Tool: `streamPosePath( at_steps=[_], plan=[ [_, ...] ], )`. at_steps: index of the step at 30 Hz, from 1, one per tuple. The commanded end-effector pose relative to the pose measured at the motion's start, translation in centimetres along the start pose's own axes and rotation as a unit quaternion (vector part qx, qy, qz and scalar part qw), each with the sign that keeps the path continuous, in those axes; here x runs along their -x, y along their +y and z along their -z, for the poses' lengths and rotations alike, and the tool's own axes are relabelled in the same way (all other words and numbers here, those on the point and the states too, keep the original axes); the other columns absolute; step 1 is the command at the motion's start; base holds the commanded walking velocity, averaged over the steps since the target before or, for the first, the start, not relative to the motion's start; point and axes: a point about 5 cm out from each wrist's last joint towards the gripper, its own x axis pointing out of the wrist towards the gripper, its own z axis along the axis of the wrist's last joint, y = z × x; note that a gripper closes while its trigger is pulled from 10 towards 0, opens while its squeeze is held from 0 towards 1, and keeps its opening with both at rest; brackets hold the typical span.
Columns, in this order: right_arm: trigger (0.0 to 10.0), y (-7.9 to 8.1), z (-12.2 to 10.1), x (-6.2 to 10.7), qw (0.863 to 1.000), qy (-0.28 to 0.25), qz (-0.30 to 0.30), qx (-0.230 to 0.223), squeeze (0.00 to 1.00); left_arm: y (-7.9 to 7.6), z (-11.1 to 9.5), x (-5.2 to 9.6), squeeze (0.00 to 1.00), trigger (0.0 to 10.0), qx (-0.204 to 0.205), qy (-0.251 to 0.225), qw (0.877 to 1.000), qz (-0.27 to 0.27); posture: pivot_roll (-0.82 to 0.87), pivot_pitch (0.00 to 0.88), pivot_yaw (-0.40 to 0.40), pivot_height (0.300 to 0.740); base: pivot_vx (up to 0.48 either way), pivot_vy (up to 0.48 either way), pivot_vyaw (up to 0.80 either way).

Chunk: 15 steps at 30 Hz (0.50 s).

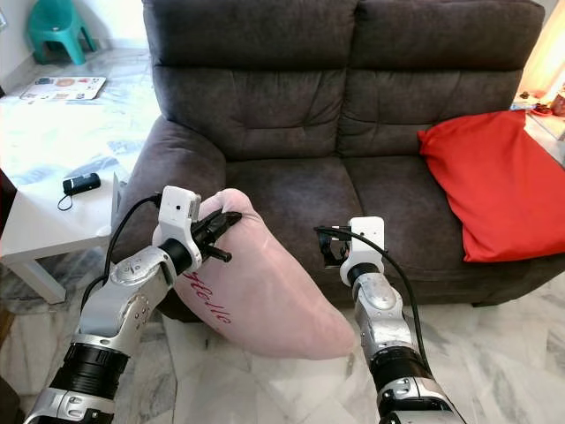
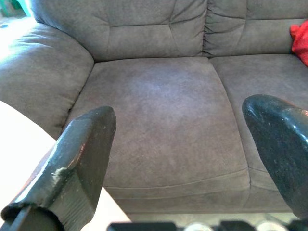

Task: Move the pillow to the sofa from floor

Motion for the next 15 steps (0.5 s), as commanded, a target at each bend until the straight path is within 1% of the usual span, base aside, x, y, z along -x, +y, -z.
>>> streamPosePath(
  at_steps=[1, 4, 5, 8, 10, 15],
  plan=[
    [10.0, -0.04, -0.25, 0.04, 1.000, -0.006, -0.001, 0.006, 0.00, -0.77, -2.64, -0.35, 0.00, 10.0, -0.023, -0.057, 0.998, 0.012, 0.10, 0.000, -0.033, 0.740, 0.000, -0.311, -0.77],
    [10.0, -0.01, -0.41, -0.04, 1.000, -0.008, -0.002, 0.006, 0.00, -0.76, -2.66, -0.39, 0.00, 10.0, -0.029, -0.058, 0.998, 0.008, 0.10, 0.000, -0.037, 0.740, 0.000, -0.419, -0.77],
    [10.0, 0.03, -0.53, -0.09, 1.000, -0.009, -0.002, 0.006, 0.00, -0.76, -2.53, -0.40, 0.00, 10.0, -0.034, -0.054, 0.998, 0.005, 0.10, 0.000, -0.038, 0.740, 0.000, 0.000, -0.77],
    [10.0, -0.02, -0.58, -0.11, 1.000, -0.009, -0.002, 0.006, 0.00, -0.72, -2.40, -0.33, 0.00, 10.0, -0.029, -0.055, 0.998, 0.002, 0.10, 0.000, -0.042, 0.740, 0.000, 0.000, -0.77],
    [10.0, -0.04, -0.58, -0.11, 1.000, -0.009, -0.001, 0.006, 0.00, -0.65, -2.36, -0.24, 0.00, 10.0, -0.033, -0.055, 0.998, -0.002, 0.10, 0.000, -0.043, 0.740, 0.000, 0.000, -0.77],
    [10.0, -0.03, -0.49, -0.11, 1.000, -0.006, -0.003, 0.008, 0.00, -0.21, -2.59, -0.18, 0.00, 10.0, -0.033, -0.064, 0.997, -0.022, 0.10, 0.000, -0.053, 0.740, 0.000, -0.335, -0.78]
  ],
)
